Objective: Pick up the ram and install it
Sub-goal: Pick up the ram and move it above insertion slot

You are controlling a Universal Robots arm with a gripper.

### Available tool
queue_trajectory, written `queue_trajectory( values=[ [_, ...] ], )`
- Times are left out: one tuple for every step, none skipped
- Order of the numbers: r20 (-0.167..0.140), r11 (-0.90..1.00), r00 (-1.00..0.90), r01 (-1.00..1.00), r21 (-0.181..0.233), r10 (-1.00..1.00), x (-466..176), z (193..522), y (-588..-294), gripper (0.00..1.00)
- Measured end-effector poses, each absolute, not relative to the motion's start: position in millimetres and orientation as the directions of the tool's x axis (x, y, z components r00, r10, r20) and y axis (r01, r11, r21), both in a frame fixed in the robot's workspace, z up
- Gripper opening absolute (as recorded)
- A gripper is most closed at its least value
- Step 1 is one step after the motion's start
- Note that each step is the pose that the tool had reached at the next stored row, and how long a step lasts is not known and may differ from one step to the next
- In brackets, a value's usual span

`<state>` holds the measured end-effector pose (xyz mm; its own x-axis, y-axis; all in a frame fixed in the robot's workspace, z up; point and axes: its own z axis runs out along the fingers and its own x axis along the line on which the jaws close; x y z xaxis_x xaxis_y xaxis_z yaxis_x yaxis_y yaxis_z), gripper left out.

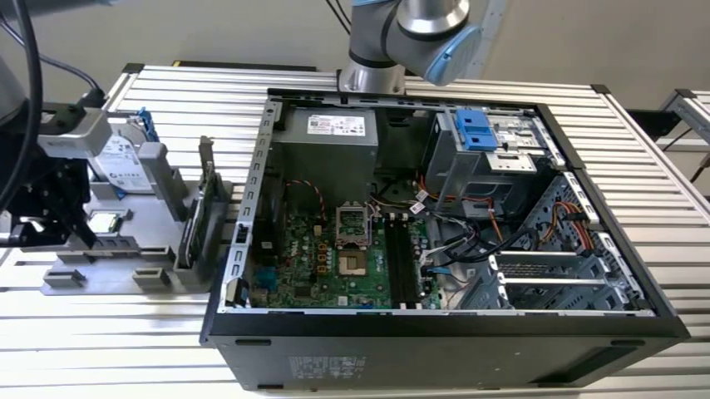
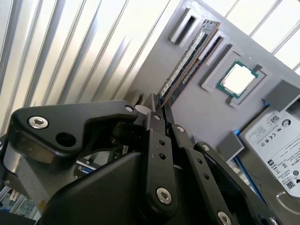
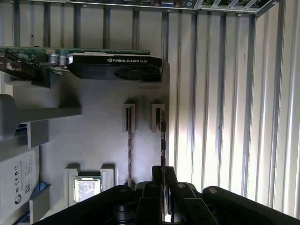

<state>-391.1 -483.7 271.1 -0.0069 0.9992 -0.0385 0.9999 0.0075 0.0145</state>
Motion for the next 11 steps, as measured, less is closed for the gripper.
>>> queue_trajectory(
  values=[
    [-0.038,0.008,-0.007,1.000,0.015,0.999,-391.1,271.6,-483.7,0.00],
    [-0.038,0.008,-0.007,1.000,0.015,0.999,-391.1,272.1,-483.7,0.00],
    [-0.038,0.008,-0.007,1.000,0.015,0.999,-391.1,272.7,-483.7,0.00],
    [-0.039,0.008,-0.007,1.000,0.014,0.999,-391.1,273.3,-483.7,0.00],
    [-0.039,0.008,-0.007,1.000,0.015,0.999,-391.1,273.9,-483.7,0.00],
    [-0.039,0.008,-0.007,1.000,0.015,0.999,-391.1,274.5,-483.7,0.00],
    [-0.039,0.008,-0.007,1.000,0.014,0.999,-391.1,275.2,-483.7,0.00],
    [-0.039,0.008,-0.007,1.000,0.015,0.999,-391.1,276.0,-483.7,0.00],
    [-0.039,0.007,-0.007,1.000,0.015,0.999,-391.1,277.0,-483.7,0.00],
    [-0.039,0.008,-0.007,1.000,0.015,0.999,-391.1,277.8,-483.7,0.00],
    [-0.039,0.007,-0.007,1.000,0.014,0.999,-391.1,278.7,-483.7,0.00]
  ],
)
